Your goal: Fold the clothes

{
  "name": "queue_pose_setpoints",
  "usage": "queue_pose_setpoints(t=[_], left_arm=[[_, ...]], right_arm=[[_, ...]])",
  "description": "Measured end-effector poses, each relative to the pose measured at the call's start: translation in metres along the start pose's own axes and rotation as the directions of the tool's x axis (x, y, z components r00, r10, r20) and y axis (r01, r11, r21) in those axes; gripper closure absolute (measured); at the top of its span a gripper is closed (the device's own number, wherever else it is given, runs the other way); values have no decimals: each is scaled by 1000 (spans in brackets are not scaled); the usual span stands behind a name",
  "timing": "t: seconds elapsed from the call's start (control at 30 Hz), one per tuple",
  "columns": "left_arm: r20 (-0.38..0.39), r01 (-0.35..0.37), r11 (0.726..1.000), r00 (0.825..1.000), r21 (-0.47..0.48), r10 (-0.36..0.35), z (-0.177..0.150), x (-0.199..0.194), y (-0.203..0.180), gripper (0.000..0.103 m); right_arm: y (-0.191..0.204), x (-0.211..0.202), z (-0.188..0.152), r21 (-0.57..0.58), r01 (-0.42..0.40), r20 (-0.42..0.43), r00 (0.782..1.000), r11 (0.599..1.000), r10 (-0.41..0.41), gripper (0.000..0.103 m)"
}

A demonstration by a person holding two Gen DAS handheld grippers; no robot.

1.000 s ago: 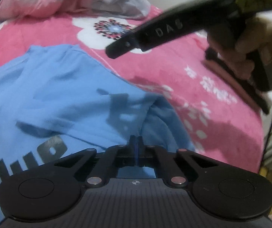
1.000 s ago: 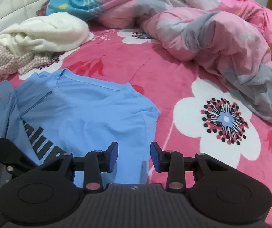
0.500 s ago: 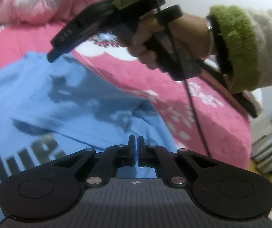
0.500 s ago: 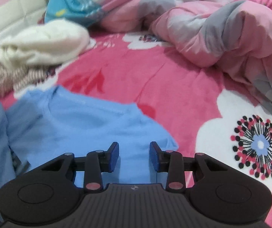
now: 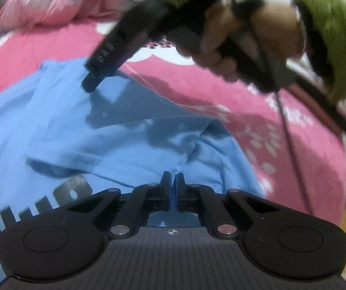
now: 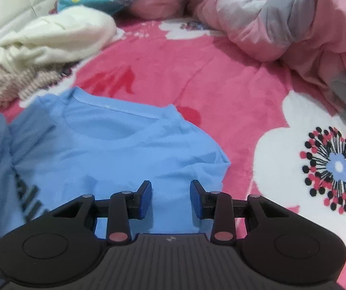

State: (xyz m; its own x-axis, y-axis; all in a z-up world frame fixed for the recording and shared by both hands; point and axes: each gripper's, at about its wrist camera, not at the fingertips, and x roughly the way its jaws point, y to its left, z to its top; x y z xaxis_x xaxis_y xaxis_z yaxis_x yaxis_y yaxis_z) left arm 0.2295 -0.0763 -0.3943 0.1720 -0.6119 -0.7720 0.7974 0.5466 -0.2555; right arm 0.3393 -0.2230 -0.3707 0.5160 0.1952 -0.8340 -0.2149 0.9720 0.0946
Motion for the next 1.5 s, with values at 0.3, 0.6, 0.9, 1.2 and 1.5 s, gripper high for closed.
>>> queue_pose_setpoints(t=[0.3,0.6,0.9,1.2,1.5], left_arm=[[-36,65,998,997,-12,-65,-13,-3,-3,102],[-47,70,998,996,2,-70,-12,7,-5,101],[9,27,997,1000,-74,-27,-11,-2,-7,88],[154,-82,903,975,-421,160,-27,-85,-7,46],[-11,-164,345,915,-924,404,-135,-180,20,46]], right_arm=[[-11,21,1,29,81,70,994,996,-83,99],[23,-28,4,-104,37,156,987,994,-21,97],[43,21,-1,-78,-197,-32,980,977,195,96],[4,-75,-25,36,-132,-29,991,991,133,95],[94,-133,-100,-179,-393,-235,907,902,349,89]])
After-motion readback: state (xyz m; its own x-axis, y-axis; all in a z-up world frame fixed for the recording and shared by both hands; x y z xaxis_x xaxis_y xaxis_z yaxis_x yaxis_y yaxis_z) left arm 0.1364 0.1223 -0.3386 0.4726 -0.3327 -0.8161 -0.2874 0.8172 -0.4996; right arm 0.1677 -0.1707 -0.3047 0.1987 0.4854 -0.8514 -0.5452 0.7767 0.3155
